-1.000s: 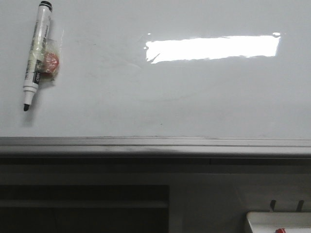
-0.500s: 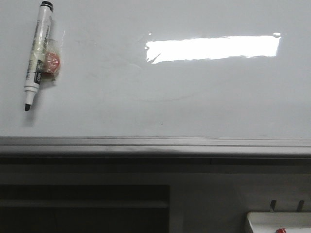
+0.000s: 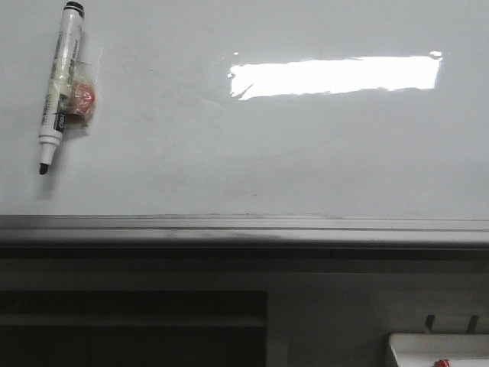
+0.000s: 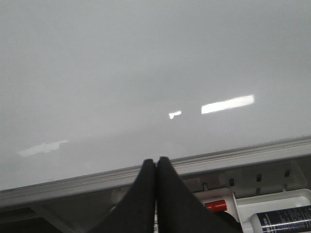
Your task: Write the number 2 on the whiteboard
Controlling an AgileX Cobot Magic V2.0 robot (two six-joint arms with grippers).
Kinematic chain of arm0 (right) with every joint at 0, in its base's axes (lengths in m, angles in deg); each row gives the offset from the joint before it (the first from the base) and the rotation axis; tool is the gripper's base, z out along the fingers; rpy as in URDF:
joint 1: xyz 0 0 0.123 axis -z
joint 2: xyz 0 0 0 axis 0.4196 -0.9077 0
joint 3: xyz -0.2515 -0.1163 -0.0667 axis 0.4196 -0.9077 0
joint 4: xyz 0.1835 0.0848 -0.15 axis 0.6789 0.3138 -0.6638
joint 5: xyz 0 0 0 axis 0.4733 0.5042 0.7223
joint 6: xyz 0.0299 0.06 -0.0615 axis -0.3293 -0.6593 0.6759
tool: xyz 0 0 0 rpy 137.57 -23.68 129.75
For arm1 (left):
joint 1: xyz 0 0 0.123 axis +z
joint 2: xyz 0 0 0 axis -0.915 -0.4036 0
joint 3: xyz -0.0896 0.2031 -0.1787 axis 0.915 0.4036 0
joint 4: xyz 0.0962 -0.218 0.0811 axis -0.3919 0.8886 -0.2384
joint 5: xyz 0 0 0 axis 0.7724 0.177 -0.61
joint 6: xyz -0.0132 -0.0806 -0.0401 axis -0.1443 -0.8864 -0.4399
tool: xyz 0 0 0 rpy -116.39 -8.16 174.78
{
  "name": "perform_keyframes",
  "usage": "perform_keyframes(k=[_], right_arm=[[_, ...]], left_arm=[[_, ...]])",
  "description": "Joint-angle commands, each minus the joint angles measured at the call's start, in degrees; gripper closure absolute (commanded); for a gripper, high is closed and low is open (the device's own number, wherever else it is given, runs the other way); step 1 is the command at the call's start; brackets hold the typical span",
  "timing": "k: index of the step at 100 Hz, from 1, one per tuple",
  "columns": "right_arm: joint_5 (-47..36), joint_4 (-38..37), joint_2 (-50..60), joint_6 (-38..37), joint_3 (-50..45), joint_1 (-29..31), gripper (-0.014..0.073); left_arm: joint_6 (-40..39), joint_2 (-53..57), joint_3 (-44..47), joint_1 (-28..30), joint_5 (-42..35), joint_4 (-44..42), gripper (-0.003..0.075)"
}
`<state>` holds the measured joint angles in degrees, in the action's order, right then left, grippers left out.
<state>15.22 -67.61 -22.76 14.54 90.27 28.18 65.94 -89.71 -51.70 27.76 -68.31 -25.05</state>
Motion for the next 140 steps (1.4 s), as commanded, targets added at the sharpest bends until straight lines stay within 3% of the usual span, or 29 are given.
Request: perform_keyframes(k=[1,13,22,68,75,88,97,111,128,140], right_arm=[[-3.88,0.35,-1.35,0.52,1.82,-0.05,0.0664],[-3.88,0.35,-1.35,0.52,1.82,-0.05,0.0664],[-3.88,0.35,-1.35,0.52,1.82,-0.05,0.0664],[-3.88,0.57,-1.35,0.52,1.82,-0.05,0.0664],[-3.88,0.70,-1.35,0.52,1.82,-0.05,0.0664],[-3.78,0.73,-1.35,0.52,1.82,-0.05,0.0664],[-3.57,1.69,-1.35,1.72,1.82,-0.05,0.0664],[-0.46,16.25,-1.47,19.14,2.33,-0.15,0.0664],[1.07,38.99,-3.11,36.47,2.33,-1.05,0.0662],[0.79,45.17,-3.55,44.72,2.33,-3.87,0.0609]], left_arm=[[-1.05,-4.19,-2.14,-1.44,-7.49,2.20,0.0352],[-2.49,-8.75,-2.48,-4.36,-11.98,2.78,0.0353],[-2.49,-12.09,-3.57,-5.99,-11.97,8.63,0.0353],[-2.35,-22.22,-5.64,-5.85,-14.81,12.38,0.0363],[-2.27,-22.96,-5.64,-5.85,-15.47,12.94,0.0442],[-1.57,-23.96,-5.64,-5.85,-15.04,12.94,0.0742],[-0.60,-24.10,-5.64,-5.85,-15.04,12.31,0.0741],[-0.60,-23.21,-5.64,-5.85,-14.60,6.85,0.0741],[-0.60,-19.05,-5.64,-5.85,-9.69,-8.72,0.0741],[-0.60,-14.89,-5.64,-5.85,-4.22,-17.00,0.0741]])
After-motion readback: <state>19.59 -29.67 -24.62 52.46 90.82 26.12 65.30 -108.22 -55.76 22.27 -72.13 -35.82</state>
